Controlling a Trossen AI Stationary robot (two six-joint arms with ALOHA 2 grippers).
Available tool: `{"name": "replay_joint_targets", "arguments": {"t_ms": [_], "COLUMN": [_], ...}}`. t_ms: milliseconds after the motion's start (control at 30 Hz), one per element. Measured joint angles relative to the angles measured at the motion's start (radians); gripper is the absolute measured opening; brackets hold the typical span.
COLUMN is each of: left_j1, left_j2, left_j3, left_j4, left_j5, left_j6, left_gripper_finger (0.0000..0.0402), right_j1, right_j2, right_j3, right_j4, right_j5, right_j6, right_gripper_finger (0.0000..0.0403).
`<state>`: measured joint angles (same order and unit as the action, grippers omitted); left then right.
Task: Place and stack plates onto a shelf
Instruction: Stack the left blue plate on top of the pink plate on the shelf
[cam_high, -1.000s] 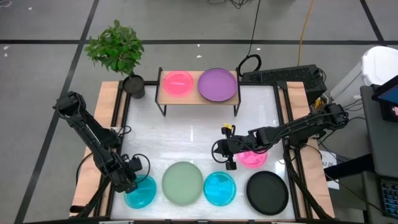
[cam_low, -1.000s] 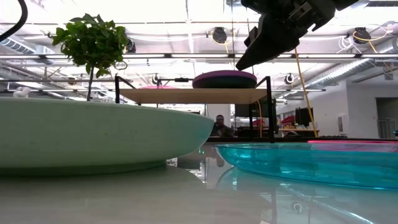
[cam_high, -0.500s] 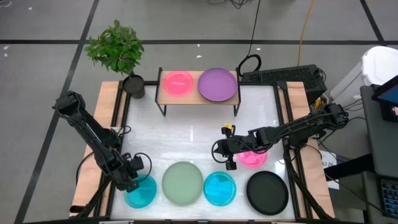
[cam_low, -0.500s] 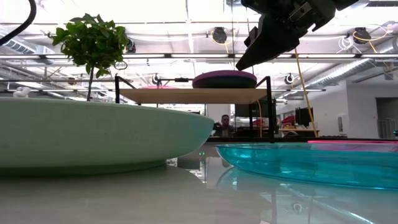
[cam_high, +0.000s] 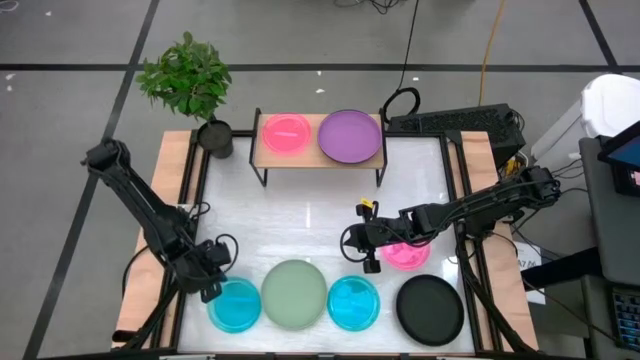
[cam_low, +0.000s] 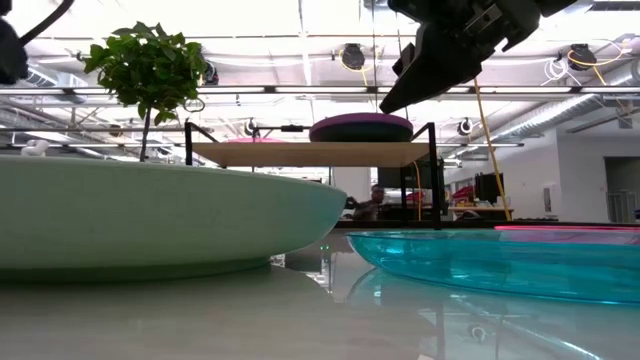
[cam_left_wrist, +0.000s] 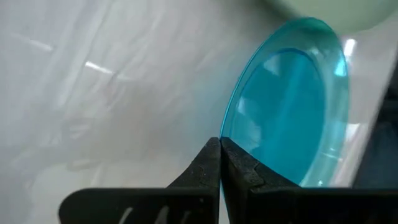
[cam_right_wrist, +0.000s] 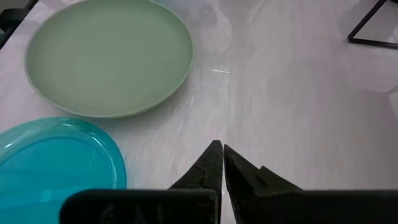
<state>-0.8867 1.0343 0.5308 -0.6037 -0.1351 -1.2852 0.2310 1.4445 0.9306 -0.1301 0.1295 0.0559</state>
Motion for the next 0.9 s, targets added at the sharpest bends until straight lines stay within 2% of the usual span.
{"name": "replay_joint_targets", "arguments": {"t_ms": [367,700,900], "left_j1": [0.093,0.295,0.444], "left_j2": [-0.172,-0.288,-0.291], "left_j3": [0.000,0.000,0.000], "left_j4": [-0.064,-0.077,0.099], "left_j5": [-0.071,-0.403,-0.447], "left_j6": [0.134,0.341,0.570], "left_gripper_finger": [0.0003,0.0003,0.0003], "right_j1": [0.000,0.002,0.002], "right_j2": [0.000,-0.001,-0.001], "right_j3": [0.000,-0.013,-0.073], "right_j4": [-0.014,0.009,0.095], "right_j5": [0.000,0.000,0.000], "right_j6": [0.000,0.010,0.008], "right_gripper_finger": [0.0000,0.0000,0.0000]}}
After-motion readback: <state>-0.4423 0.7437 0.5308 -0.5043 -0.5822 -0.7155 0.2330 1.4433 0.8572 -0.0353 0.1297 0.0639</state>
